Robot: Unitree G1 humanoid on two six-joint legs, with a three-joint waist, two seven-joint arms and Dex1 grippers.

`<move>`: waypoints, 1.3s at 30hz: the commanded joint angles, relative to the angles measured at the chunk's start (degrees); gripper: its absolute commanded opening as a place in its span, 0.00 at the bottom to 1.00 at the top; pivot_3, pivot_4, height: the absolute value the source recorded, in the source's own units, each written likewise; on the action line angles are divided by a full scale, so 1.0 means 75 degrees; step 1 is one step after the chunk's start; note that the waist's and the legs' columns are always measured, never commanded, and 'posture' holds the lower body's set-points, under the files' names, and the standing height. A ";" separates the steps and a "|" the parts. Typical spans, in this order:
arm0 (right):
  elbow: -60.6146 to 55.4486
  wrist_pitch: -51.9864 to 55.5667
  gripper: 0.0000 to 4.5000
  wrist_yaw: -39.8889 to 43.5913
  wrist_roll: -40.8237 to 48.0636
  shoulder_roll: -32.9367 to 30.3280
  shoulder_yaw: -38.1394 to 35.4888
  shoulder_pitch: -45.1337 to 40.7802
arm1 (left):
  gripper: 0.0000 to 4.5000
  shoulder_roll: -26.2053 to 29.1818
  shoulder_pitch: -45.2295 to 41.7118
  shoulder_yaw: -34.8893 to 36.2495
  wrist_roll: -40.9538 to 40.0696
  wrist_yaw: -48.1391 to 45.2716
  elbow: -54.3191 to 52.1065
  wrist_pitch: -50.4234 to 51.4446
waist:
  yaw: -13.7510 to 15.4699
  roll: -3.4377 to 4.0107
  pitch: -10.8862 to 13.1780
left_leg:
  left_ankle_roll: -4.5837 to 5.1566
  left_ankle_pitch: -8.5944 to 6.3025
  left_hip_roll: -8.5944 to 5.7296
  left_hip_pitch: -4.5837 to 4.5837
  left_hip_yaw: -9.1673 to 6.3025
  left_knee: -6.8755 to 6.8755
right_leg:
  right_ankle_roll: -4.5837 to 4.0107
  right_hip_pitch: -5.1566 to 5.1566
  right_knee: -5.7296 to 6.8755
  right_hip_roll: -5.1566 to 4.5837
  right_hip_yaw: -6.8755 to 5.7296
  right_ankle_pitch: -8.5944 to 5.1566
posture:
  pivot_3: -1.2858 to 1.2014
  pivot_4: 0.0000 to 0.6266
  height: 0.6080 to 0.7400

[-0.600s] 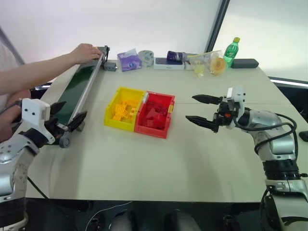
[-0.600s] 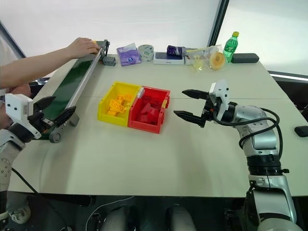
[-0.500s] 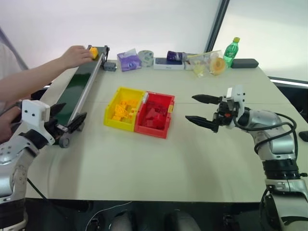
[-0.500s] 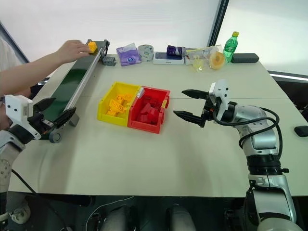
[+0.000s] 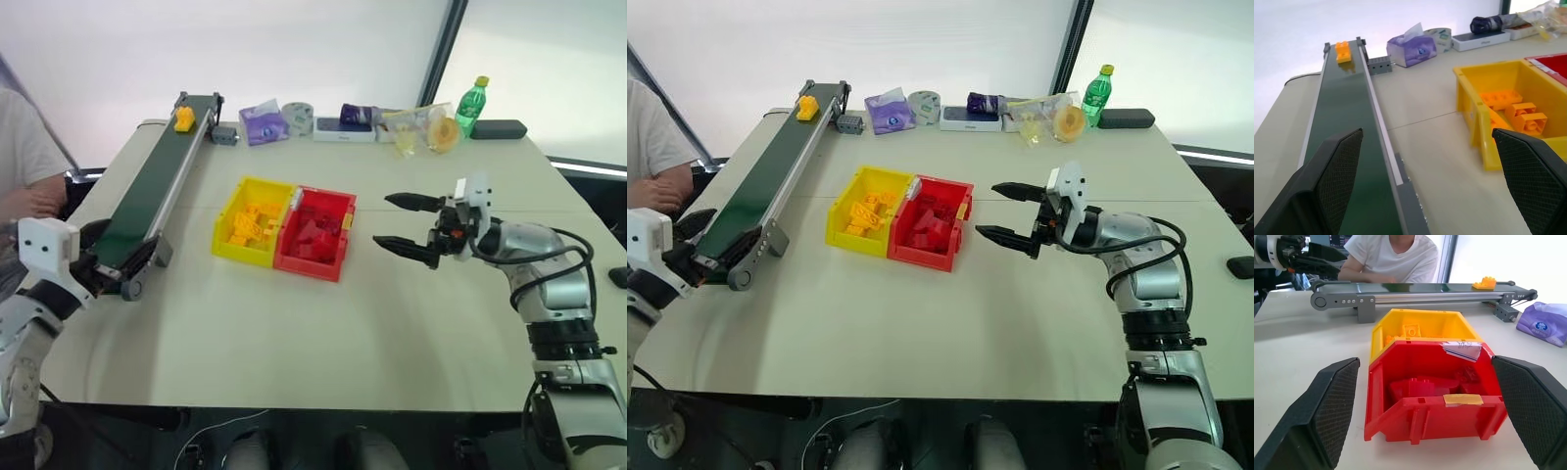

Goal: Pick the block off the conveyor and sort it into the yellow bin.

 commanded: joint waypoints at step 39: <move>0.0150 -0.0137 1.00 0.0205 0.0048 0.0128 0.0089 -0.0401 | 0.99 -0.0767 0.1403 0.1952 -0.0567 0.1834 -0.1062 0.0493 | -0.0014 -0.0001 -0.0001 | 0.0002 -0.0002 0.0001 0.0001 -0.0006 -0.0002 | -0.0005 0.0002 0.0000 -0.0004 -0.0002 -0.0001 | 0.52 0.24 1.00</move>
